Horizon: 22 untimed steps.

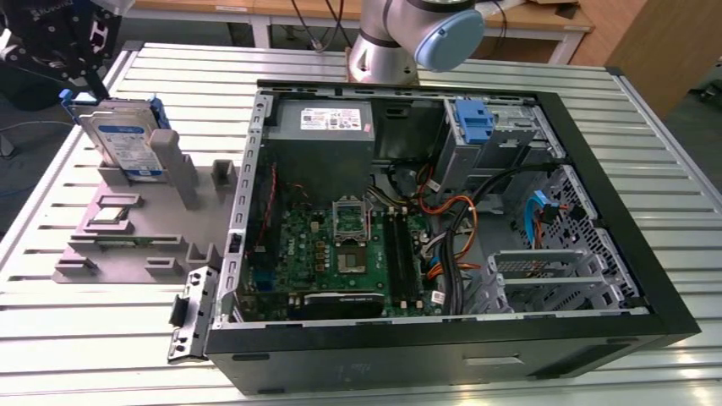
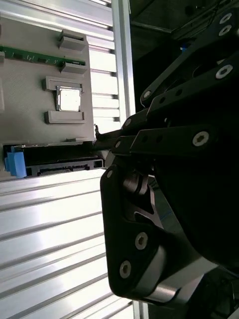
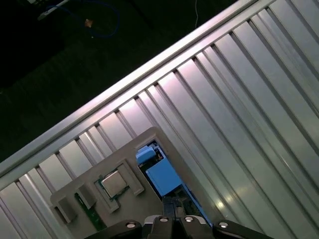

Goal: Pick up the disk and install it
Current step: 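Pick up the disk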

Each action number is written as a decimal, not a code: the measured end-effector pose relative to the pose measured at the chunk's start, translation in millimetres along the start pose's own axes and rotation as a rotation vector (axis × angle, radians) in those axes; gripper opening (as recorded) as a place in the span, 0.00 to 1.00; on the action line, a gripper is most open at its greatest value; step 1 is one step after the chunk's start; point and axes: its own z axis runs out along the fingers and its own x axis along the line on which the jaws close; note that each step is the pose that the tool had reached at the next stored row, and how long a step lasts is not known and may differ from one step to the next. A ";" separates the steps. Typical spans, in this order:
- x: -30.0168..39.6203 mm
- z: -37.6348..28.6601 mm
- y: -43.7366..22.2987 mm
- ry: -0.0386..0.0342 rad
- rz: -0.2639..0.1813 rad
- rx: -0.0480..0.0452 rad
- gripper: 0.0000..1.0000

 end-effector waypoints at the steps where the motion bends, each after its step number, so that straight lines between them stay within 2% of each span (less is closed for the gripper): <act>1: 0.0 0.0 0.0 -0.0001 0.000 0.0000 0.11; 3: -0.2 0.1 -0.2 0.0000 -0.004 -0.0001 0.11; 5: -0.2 0.2 -0.3 0.0010 -0.027 -0.0006 0.11; 22: -0.2 1.7 -0.3 0.0145 -0.332 -0.0086 0.11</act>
